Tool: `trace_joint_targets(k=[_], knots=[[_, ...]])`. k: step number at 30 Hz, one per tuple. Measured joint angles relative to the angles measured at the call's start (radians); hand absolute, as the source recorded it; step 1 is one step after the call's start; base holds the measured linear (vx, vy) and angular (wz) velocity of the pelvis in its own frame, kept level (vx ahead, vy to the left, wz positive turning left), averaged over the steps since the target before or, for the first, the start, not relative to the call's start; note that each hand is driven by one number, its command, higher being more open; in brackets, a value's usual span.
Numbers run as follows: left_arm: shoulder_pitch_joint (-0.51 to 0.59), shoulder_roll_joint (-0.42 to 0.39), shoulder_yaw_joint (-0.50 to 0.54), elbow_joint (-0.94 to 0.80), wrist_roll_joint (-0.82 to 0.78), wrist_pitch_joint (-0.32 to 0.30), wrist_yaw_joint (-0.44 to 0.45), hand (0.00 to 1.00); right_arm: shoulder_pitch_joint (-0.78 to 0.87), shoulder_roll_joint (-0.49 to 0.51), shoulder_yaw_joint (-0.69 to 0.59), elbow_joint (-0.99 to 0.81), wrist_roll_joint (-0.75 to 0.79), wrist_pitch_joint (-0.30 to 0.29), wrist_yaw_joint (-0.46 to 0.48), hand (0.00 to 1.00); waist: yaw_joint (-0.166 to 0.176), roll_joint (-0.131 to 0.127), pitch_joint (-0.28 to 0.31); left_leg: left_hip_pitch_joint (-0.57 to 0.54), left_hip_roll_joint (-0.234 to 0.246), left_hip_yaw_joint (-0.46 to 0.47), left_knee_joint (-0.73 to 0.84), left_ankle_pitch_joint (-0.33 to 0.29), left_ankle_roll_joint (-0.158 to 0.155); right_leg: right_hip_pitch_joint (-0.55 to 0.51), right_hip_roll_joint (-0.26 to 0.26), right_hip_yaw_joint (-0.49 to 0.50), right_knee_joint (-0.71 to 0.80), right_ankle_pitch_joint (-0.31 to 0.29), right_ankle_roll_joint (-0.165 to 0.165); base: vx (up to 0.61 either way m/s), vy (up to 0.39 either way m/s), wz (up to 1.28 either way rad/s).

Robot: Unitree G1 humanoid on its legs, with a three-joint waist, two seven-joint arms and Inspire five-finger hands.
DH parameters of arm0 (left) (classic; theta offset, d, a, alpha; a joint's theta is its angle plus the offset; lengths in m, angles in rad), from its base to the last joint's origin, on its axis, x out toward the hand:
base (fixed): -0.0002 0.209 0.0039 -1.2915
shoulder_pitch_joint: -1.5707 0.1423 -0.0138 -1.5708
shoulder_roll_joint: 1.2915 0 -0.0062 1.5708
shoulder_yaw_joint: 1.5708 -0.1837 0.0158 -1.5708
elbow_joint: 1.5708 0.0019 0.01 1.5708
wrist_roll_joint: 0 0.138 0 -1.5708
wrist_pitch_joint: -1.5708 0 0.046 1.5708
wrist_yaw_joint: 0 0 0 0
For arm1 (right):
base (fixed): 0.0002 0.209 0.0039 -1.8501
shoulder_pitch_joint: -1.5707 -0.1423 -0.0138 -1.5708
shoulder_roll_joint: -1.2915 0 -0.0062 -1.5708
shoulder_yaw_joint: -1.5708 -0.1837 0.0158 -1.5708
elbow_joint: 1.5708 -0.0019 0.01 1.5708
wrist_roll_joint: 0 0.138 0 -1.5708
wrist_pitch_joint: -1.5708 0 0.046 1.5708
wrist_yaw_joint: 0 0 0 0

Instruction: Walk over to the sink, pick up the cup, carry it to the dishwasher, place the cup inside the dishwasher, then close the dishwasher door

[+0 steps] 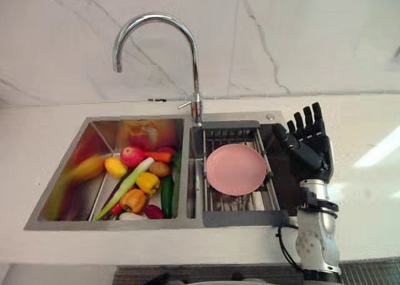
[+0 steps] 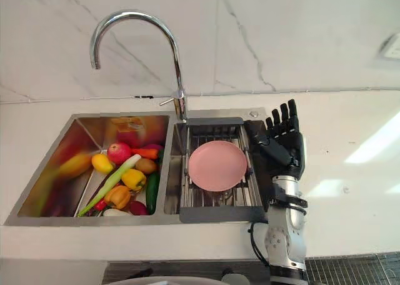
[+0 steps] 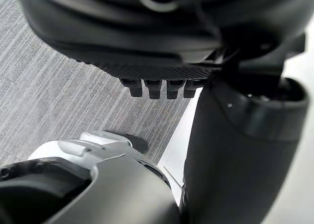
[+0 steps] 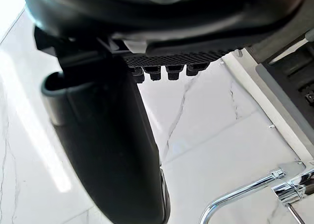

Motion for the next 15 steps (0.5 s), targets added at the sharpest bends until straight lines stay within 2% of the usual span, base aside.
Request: trace_joint_targets(k=[8,10,12,15], knots=[[0.008,-0.005,0.0,-0.018,0.0,-0.008,0.002,1.0,0.0,-0.005,0.0,0.0,0.006,0.0,0.004,1.0,0.009,0.001,0.001,0.0,0.002,-0.007,-0.002,0.002,-0.002,0.003,-0.004,-0.025,0.0,-0.001,0.001,0.0,-0.002,0.03],[0.021,-0.01,0.0,-0.041,0.0,-0.009,0.002,1.0,-0.002,-0.01,-0.001,0.0,0.006,0.0,0.012,1.0,0.012,0.0,0.0,0.006,0.003,-0.006,-0.018,0.01,-0.003,0.002,-0.014,-0.066,0.001,-0.006,0.003,-0.01,-0.008,-0.04],[0.042,-0.018,-0.002,-0.073,-0.002,-0.011,0.001,1.0,-0.002,-0.013,-0.008,0.0,0.003,0.0,0.016,1.0,0.029,-0.002,-0.001,0.026,0.007,0.01,-0.059,0.025,-0.008,0.0,-0.036,-0.16,-0.002,-0.001,0.007,-0.02,-0.015,-0.18],[0.056,-0.015,-0.021,-0.086,-0.006,-0.009,0.006,1.0,-0.005,-0.053,-0.054,-0.005,-0.023,0.0,0.015,1.0,0.033,-0.003,-0.023,0.033,0.014,0.016,-0.104,0.046,-0.02,-0.008,-0.022,-0.17,-0.035,0.024,0.001,0.05,-0.046,-0.07]])
